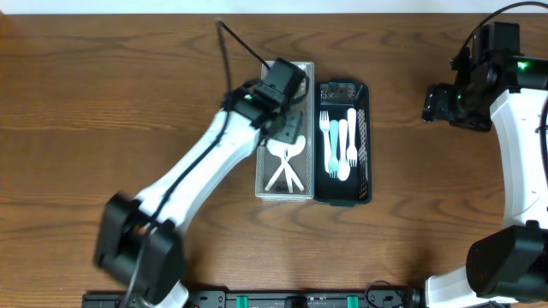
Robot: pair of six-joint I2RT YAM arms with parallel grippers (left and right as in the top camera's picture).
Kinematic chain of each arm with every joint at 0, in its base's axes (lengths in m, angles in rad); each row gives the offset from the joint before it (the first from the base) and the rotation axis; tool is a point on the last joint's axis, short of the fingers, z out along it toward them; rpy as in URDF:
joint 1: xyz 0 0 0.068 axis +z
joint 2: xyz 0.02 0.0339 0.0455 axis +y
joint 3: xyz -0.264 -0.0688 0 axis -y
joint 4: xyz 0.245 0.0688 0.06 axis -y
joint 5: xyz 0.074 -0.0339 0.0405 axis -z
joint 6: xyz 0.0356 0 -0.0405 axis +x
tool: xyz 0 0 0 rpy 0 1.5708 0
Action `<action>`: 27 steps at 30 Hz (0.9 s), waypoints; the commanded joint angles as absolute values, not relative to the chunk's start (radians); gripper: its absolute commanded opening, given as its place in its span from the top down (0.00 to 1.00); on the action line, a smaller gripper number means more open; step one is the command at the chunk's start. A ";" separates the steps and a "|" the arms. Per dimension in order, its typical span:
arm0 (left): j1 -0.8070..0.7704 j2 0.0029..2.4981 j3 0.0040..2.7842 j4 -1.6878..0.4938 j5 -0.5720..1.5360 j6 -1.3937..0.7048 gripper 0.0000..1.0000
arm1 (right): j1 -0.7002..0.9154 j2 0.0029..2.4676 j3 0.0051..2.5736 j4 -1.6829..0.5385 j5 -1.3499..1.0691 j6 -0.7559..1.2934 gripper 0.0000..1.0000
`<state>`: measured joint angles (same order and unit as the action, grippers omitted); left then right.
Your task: Pack container
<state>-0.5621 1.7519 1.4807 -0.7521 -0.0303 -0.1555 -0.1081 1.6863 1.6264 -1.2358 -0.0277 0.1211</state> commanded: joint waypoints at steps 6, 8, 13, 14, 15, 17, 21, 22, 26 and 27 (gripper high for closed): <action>-0.374 1.490 1.488 -0.702 -0.268 -0.150 0.02 | -0.048 1.684 1.623 -1.077 -0.034 0.094 0.21; -0.301 1.489 1.488 -0.667 -0.268 -0.150 0.02 | -0.019 1.687 1.623 -0.984 -0.034 0.064 0.12; -0.165 1.502 1.487 -0.612 -0.268 -0.150 0.02 | 0.036 1.687 1.623 -0.765 -0.003 0.043 0.01; -0.146 1.502 1.487 -0.612 -0.268 -0.150 0.02 | 0.039 1.687 1.623 -0.707 0.030 0.043 0.01; -0.132 1.502 1.487 -0.612 -0.268 -0.150 0.02 | 0.040 1.687 1.623 -0.671 0.051 0.043 0.01; -0.102 1.502 1.487 -0.605 -0.281 -0.150 0.02 | 0.039 1.687 1.623 -0.661 0.049 0.043 0.01; -0.056 1.496 1.487 -0.630 -0.278 -0.125 0.02 | 0.038 1.682 1.623 -0.747 0.054 -0.014 0.01; -0.050 1.490 1.487 -0.645 -0.278 -0.099 0.02 | 0.033 1.679 1.623 -0.776 0.056 -0.015 0.01; -0.051 1.404 1.437 -0.637 -0.278 -0.082 0.02 | 0.011 1.618 1.614 -0.832 0.056 0.008 0.01; -0.051 1.366 1.410 -0.625 -0.278 -0.082 0.02 | 0.004 1.585 1.601 -0.838 0.056 0.021 0.01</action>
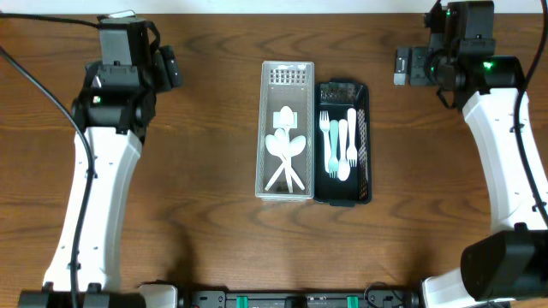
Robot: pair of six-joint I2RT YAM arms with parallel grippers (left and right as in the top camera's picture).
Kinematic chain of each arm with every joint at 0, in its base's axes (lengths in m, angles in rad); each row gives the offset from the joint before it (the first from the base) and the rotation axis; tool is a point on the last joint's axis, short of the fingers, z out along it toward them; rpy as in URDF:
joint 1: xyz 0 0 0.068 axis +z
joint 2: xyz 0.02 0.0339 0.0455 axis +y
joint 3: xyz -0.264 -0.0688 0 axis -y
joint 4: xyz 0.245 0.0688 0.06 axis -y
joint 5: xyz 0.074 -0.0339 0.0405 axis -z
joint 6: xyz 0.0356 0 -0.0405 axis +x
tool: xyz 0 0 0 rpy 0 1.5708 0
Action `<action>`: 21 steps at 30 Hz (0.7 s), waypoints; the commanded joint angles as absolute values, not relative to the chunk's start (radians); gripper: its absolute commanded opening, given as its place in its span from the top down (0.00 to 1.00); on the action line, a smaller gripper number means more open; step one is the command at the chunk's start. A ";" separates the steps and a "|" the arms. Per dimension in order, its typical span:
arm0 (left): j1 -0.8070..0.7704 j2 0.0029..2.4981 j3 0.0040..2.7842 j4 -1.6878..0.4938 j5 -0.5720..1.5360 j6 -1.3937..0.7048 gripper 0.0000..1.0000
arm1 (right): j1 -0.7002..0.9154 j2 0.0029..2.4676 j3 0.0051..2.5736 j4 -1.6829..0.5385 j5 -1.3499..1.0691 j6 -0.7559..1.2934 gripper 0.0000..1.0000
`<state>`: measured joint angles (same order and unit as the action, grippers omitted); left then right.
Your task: Pack container
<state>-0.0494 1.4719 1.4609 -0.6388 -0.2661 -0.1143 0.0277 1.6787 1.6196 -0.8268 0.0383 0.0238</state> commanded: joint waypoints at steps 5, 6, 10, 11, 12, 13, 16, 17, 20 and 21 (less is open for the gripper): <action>-0.065 1.114 1.198 -0.500 -0.278 -0.083 0.02 | -0.001 1.365 1.435 -0.800 0.056 0.033 0.01; -0.073 1.045 1.139 -0.470 -0.278 -0.083 0.02 | 0.001 1.307 1.383 -0.783 0.057 0.033 0.01; -0.117 0.785 0.913 -0.385 -0.278 -0.083 0.02 | 0.015 1.048 1.157 -0.712 0.057 0.037 0.01; -0.129 0.712 0.854 -0.383 -0.278 -0.083 0.02 | 0.025 0.970 1.093 -0.690 0.057 0.037 0.01; -0.140 0.649 0.804 -0.384 -0.278 -0.083 0.02 | 0.035 0.904 1.040 -0.678 0.056 0.037 0.01; -0.151 0.575 0.746 -0.388 -0.278 -0.083 0.02 | 0.049 0.826 0.979 -0.671 0.057 0.036 0.01; -0.167 0.391 0.606 -0.414 -0.279 -0.083 0.02 | 0.072 0.618 0.814 -0.673 0.057 0.036 0.01; -0.167 0.331 0.561 -0.422 -0.279 -0.083 0.02 | 0.073 0.560 0.767 -0.672 0.057 0.036 0.01; -0.167 0.217 0.477 -0.471 -0.279 -0.083 0.02 | 0.072 0.403 0.635 -0.657 0.101 0.036 0.01; -0.167 0.197 0.459 -0.495 -0.279 -0.083 0.02 | 0.072 0.369 0.604 -0.657 0.123 0.036 0.01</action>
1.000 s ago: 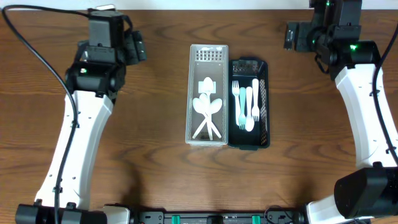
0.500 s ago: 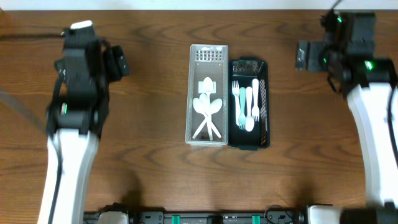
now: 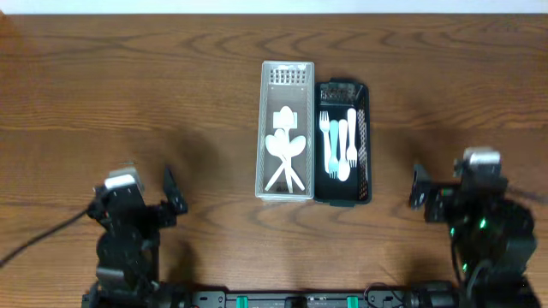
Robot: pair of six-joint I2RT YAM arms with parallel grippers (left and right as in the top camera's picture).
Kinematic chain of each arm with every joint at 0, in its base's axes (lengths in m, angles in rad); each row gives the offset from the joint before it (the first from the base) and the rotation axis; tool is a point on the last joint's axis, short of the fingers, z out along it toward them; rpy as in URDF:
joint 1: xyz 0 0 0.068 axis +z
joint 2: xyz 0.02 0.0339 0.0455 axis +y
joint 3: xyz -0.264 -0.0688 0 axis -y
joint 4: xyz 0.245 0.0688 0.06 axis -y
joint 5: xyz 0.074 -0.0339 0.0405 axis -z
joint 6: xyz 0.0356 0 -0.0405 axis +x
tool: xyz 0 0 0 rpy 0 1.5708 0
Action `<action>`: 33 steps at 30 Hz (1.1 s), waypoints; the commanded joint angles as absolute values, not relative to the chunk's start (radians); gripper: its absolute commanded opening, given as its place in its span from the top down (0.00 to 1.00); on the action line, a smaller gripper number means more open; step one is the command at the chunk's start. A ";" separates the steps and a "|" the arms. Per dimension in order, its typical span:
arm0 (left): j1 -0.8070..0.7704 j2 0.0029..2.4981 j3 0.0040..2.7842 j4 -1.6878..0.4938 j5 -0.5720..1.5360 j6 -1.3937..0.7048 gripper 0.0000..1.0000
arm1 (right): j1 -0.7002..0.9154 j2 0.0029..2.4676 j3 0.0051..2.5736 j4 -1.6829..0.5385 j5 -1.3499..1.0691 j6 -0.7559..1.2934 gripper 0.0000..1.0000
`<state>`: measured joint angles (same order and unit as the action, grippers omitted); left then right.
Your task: Pack container
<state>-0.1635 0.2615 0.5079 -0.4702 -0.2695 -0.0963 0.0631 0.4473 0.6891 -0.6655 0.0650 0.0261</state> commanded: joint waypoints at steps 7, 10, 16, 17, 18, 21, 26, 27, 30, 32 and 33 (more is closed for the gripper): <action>-0.167 0.181 0.428 -0.784 -0.278 -0.083 0.02 | 0.073 0.299 0.478 -0.759 0.154 0.036 0.01; -0.167 0.181 0.428 -0.872 -0.278 -0.083 0.02 | 0.073 0.299 0.474 -0.860 0.154 0.036 0.01; -0.167 0.181 0.428 -0.943 -0.278 -0.083 0.02 | 0.073 0.299 0.474 -0.961 0.154 0.036 0.01; -0.167 0.181 0.428 -0.942 -0.278 -0.083 0.02 | 0.073 0.299 0.474 -0.971 0.154 0.036 0.01; -0.167 0.181 0.428 -0.942 -0.278 -0.083 0.02 | 0.073 0.299 0.474 -0.981 0.154 0.036 0.01; -0.167 0.181 0.428 -0.942 -0.278 -0.083 0.02 | 0.072 0.299 0.474 -0.992 0.154 0.036 0.01; -0.167 0.181 0.428 -0.942 -0.278 -0.083 0.02 | 0.072 0.299 0.474 -0.992 0.154 0.036 0.01; -0.167 0.181 0.428 -0.942 -0.278 -0.083 0.02 | 0.072 0.299 0.474 -0.992 0.154 0.036 0.01; -0.167 0.181 0.428 -0.942 -0.278 -0.083 0.02 | 0.072 0.299 0.474 -0.992 0.154 0.036 0.01; -0.167 0.181 0.428 -0.942 -0.278 -0.083 0.02 | 0.072 0.299 0.474 -0.992 0.154 0.036 0.01; -0.167 0.181 0.428 -0.942 -0.278 -0.083 0.02 | 0.072 0.299 0.474 -0.992 0.154 0.036 0.01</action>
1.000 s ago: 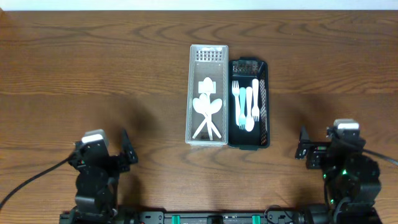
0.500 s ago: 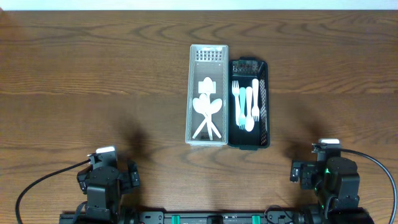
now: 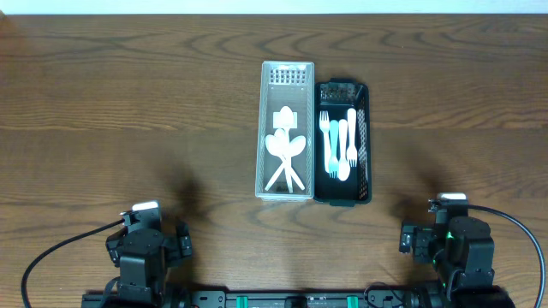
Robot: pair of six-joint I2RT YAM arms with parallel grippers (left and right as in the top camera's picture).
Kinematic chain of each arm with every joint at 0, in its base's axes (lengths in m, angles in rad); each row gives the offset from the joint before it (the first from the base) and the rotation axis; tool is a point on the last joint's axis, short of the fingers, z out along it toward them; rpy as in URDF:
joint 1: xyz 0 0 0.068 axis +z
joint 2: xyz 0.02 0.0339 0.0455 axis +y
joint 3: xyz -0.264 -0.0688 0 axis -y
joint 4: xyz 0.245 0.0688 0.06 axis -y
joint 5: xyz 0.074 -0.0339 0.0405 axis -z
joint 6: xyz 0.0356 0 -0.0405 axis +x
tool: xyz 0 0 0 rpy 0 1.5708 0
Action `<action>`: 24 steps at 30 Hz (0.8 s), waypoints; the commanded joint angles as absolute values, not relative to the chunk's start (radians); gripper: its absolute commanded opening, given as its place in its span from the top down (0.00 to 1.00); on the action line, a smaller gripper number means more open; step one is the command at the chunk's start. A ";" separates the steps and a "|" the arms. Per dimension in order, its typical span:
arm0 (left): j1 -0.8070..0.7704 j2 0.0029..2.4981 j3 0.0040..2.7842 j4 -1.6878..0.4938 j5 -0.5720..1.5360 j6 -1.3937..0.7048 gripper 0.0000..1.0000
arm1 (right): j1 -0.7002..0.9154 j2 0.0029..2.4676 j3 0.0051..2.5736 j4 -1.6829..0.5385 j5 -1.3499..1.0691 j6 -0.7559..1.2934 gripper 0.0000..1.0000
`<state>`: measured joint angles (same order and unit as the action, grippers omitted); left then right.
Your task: Pack container
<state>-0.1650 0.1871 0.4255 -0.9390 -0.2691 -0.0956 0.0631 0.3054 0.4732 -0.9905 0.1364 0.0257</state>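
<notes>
A clear plastic container (image 3: 267,128) lies in the middle of the table with white spoons (image 3: 285,154) in it. Against its right side is a black container (image 3: 366,137) holding white and pale blue forks (image 3: 341,144). My left gripper (image 3: 181,243) is folded back at the table's near left edge, far from both containers. My right gripper (image 3: 409,240) is at the near right edge, just as far away. Neither has anything visible in it, and the fingers are too small to tell whether they are open or shut.
The wooden table (image 3: 128,103) surrounds the two containers. A black rail (image 3: 300,299) runs along the near edge between the arm bases. A cable (image 3: 60,252) trails from the left arm.
Both arms have dropped further back toward the near edge and sit lower and more folded. The containers and cutlery have not moved.
At first my left gripper was over the clear container's far end and the right arm stood at the far right. Then both arms were at the far corners, away from the containers. Later they were near the front edge, and now they are folded at their bases.
</notes>
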 commanded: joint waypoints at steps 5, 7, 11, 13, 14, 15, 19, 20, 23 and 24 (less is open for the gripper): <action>-0.167 0.181 0.428 -0.942 -0.278 -0.083 0.02 | 0.073 0.298 0.474 -0.992 0.154 0.036 0.01; -0.167 0.181 0.428 -0.942 -0.278 -0.083 0.02 | 0.076 0.285 0.474 -0.995 0.155 0.036 0.01; -0.167 0.181 0.428 -0.942 -0.278 -0.083 0.02 | 0.094 0.191 0.474 -1.000 0.098 0.040 0.01; -0.167 0.181 0.428 -0.942 -0.278 -0.083 0.02 | 0.095 0.114 0.469 -0.972 0.058 0.041 0.01; -0.167 0.181 0.428 -0.942 -0.278 -0.083 0.02 | 0.097 0.072 0.459 -0.939 0.049 0.040 0.01; -0.167 0.181 0.428 -0.942 -0.278 -0.083 0.02 | 0.098 0.032 0.445 -0.899 0.047 0.041 0.01; -0.167 0.181 0.428 -0.942 -0.278 -0.083 0.02 | 0.109 0.019 0.367 -0.706 0.047 0.040 0.01; -0.167 0.181 0.428 -0.942 -0.278 -0.083 0.02 | 0.113 0.018 0.338 -0.648 0.048 0.039 0.01; -0.167 0.181 0.428 -0.942 -0.278 -0.083 0.02 | 0.114 0.015 0.229 -0.403 0.048 0.039 0.01; -0.167 0.181 0.428 -0.942 -0.278 -0.083 0.02 | 0.114 0.015 0.186 -0.304 0.048 0.039 0.01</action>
<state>-0.1650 0.1871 0.4255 -0.9390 -0.2691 -0.0956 0.1024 0.0185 0.2687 -0.4191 0.0586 0.0330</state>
